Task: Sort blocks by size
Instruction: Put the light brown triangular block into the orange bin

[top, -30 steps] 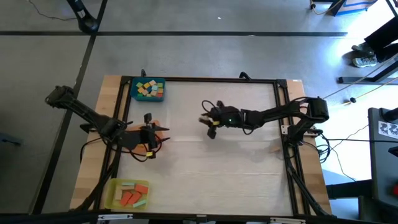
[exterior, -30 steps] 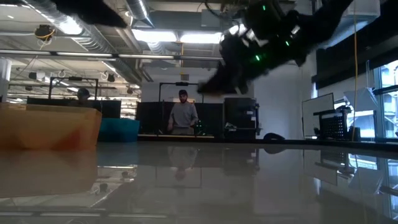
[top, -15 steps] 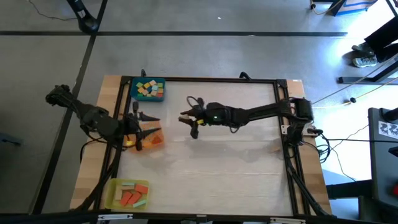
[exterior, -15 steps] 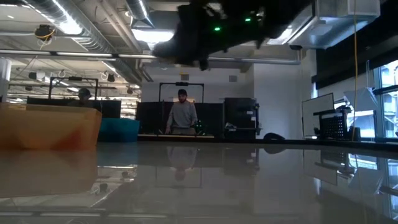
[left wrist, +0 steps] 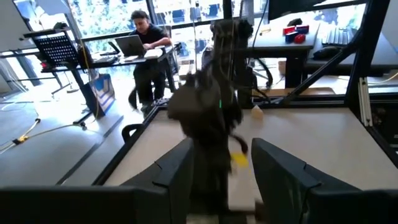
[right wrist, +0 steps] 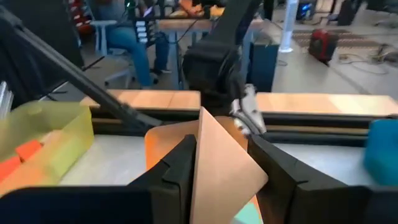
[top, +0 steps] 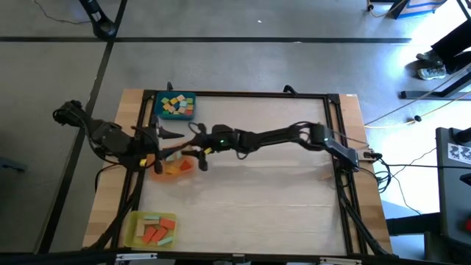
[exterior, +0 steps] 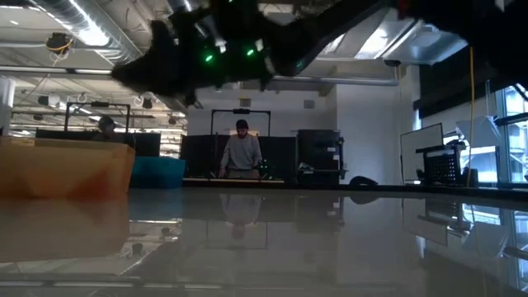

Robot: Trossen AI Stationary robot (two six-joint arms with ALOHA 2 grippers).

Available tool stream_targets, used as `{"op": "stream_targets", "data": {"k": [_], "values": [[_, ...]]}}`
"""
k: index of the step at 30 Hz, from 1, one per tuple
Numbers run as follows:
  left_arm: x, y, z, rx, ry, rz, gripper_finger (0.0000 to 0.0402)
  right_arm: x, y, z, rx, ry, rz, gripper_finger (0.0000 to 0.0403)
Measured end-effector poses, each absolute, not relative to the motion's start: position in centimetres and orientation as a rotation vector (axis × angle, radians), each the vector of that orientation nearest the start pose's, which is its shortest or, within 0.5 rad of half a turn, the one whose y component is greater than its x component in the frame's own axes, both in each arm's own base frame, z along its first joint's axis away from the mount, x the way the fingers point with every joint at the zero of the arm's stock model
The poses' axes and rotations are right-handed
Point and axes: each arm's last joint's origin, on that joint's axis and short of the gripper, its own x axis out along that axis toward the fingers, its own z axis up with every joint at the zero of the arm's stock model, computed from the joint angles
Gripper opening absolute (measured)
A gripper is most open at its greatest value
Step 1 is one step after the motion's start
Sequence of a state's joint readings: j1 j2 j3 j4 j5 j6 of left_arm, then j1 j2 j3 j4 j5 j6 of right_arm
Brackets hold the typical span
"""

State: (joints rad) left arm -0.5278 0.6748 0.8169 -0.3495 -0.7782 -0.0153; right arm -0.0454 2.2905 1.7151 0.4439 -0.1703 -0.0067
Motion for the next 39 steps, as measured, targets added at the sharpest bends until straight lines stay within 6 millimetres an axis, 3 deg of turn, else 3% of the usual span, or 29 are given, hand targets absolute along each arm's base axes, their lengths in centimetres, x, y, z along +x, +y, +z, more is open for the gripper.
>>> {"op": "stream_targets", "data": {"k": [4,10,18,22,26,29,32,39], "values": [[12.8,-5.1,34.3,0.116,0.172,0.251,0.015,54.9,-1.9,18.5,0.01,0.132,0.16,0.0121],[13.0,-5.2,34.2,0.122,0.179,0.251,0.015,57.2,-1.5,17.0,0.046,0.1,0.172,0.0133],[13.1,-5.3,34.1,0.13,0.187,0.251,0.015,57.4,-1.3,17.0,0.07,0.173,0.206,0.0214],[13.1,-5.3,34.1,0.127,0.187,0.251,0.015,55.9,-2.0,20.0,0.028,0.321,0.269,0.0246],[13.1,-5.3,34.1,0.126,0.186,0.251,0.015,53.7,-2.1,22.6,-0.025,0.51,0.252,0.0252],[13.1,-5.3,34.1,0.126,0.187,0.251,0.015,51.6,-2.1,24.3,-0.083,0.657,0.211,0.0244],[13.1,-5.3,34.1,0.127,0.188,0.251,0.015,49.5,-2.2,26.9,-0.109,0.739,0.152,0.023],[13.0,-5.3,34.0,0.133,0.195,0.249,0.015,44.9,-2.3,30.5,-0.116,0.883,0.041,0.0205]]}}
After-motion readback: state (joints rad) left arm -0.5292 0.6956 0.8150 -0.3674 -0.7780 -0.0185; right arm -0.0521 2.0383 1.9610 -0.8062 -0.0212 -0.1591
